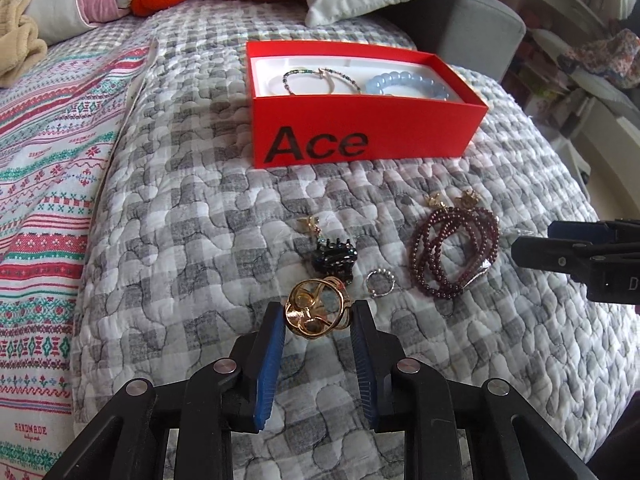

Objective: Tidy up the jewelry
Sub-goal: 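Lift the gold ring with the left tool while the right grasps the garnet strand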

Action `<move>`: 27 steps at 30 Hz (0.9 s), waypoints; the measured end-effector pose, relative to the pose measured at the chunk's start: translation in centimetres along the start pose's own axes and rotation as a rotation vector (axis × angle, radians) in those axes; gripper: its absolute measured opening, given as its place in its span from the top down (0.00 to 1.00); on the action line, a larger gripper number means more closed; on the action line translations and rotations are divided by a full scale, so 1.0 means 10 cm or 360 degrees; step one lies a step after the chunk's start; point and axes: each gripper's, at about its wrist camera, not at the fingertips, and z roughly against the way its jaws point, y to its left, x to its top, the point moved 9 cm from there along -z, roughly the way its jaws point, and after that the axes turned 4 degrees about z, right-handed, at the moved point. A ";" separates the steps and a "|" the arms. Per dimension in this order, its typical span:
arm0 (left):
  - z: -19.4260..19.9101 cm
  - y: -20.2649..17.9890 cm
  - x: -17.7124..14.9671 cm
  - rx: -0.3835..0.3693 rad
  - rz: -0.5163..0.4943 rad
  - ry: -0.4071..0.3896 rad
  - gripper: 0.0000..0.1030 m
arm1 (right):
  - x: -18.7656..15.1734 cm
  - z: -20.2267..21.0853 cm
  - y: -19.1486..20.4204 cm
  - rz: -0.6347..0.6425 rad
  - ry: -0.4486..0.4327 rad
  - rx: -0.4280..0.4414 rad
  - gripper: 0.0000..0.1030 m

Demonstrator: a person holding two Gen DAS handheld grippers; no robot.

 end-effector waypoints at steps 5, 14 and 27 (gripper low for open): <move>0.02 0.10 -0.03 0.0024 0.0023 0.0005 0.73 | -0.04 -0.12 0.22 -0.0042 0.0081 0.0096 0.31; 0.07 0.20 -0.07 0.0033 0.0032 0.0001 0.73 | 0.06 -0.27 0.47 -0.0152 0.0100 0.0153 0.54; 0.05 0.15 -0.08 0.0037 0.0025 0.0013 0.73 | 0.13 -0.38 0.55 0.0026 0.0023 -0.0136 0.79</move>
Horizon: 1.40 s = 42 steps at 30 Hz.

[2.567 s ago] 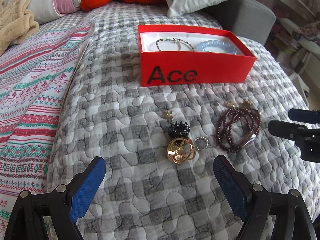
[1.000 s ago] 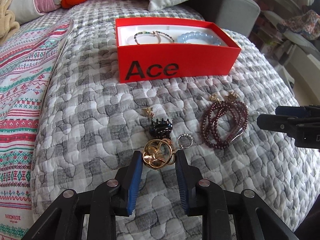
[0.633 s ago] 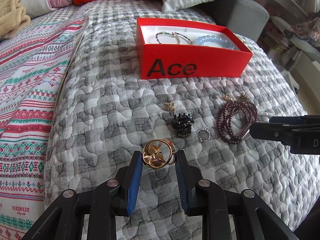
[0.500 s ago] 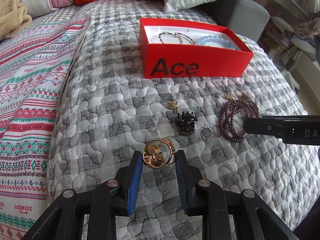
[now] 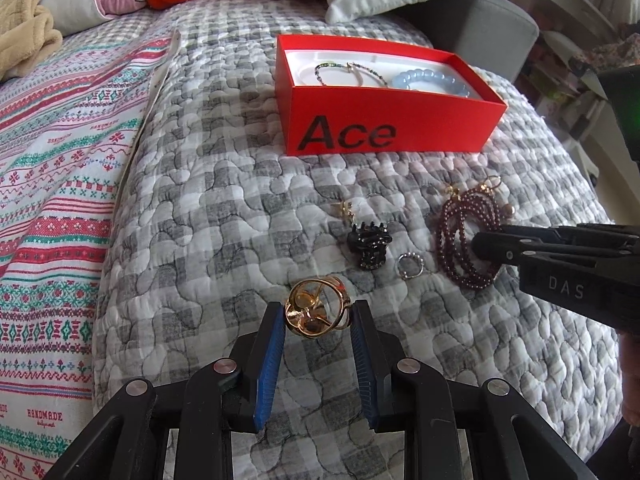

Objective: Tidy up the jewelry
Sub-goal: 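Lift the gold ring with the left tool while the right grasps the garnet strand, then release the gold ring into the box with the left tool while the right carries the garnet strand over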

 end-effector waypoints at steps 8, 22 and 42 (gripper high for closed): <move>0.01 -0.01 0.06 0.0005 0.0010 -0.0023 0.73 | -0.03 0.12 -0.13 0.0004 -0.0006 0.0121 0.92; 0.19 -0.13 0.45 -0.0047 0.0066 -0.0154 0.73 | 0.15 0.69 -0.19 0.0030 -0.0207 0.0248 0.96; -0.06 -0.28 1.21 -0.0086 0.0134 -0.0352 0.73 | 0.89 1.08 -0.35 -0.0137 -0.0456 0.0394 0.96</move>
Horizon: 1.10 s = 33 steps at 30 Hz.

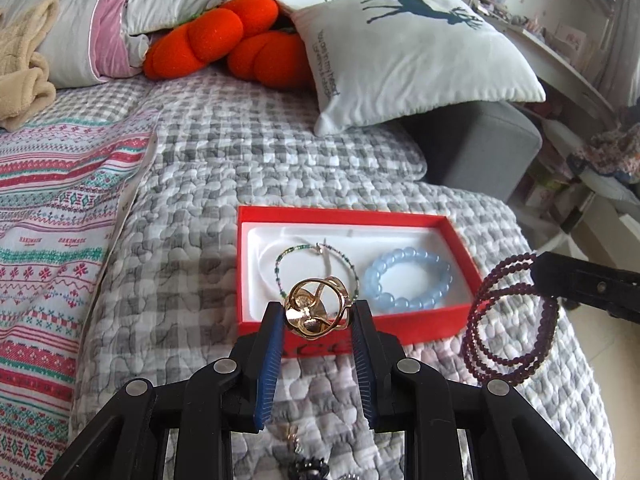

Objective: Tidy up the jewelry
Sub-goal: 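Release the gold ring into the box with the left tool while the right carries the garnet strand over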

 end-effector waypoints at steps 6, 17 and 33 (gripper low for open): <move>-0.26 -0.02 0.07 0.0057 -0.0047 -0.0011 0.73 | 0.19 -0.04 -0.09 -0.0021 -0.0074 -0.0007 0.96; -0.62 0.10 0.08 0.0152 -0.0021 0.0035 0.71 | 0.32 -0.18 -0.21 -0.0020 -0.0110 -0.0038 0.96; -0.14 0.19 -0.11 0.0167 -0.0044 0.0079 0.46 | 0.40 -0.38 0.10 0.0075 -0.0135 -0.0014 0.96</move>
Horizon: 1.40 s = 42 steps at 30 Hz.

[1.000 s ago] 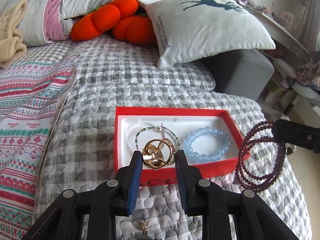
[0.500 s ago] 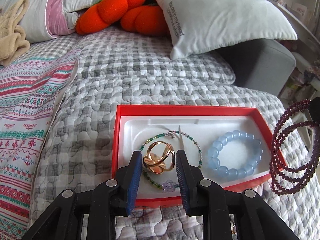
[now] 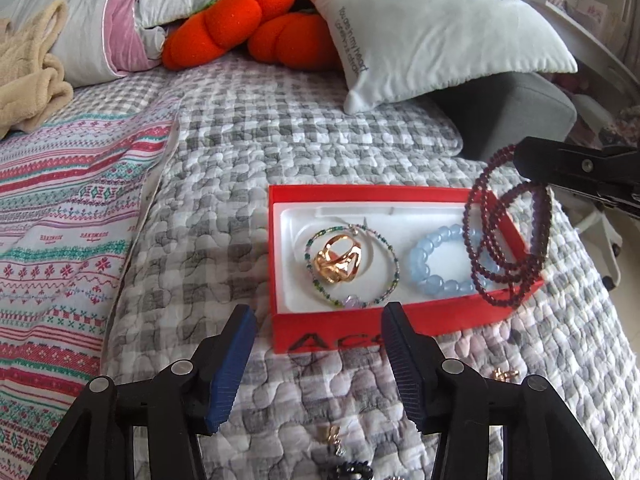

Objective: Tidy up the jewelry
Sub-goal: 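Release the gold ring into the box with the left tool while the right carries the garnet strand over, then lower the garnet strand into the box and open the right tool, then grasp the black flower charm with the left tool and lift it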

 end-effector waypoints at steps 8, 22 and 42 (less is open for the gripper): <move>0.00 0.10 -0.16 0.0010 0.0037 0.0087 0.46 | -0.06 -0.26 0.09 0.0014 0.0038 0.0032 0.96; -0.03 0.12 -0.23 -0.0031 0.0081 0.0153 0.46 | -0.23 -0.44 -0.44 -0.0015 0.0160 -0.0122 0.94; 0.02 0.09 -0.84 -0.0088 0.0133 0.0406 0.38 | -1.10 0.01 -0.58 0.0134 0.0464 -0.0266 0.48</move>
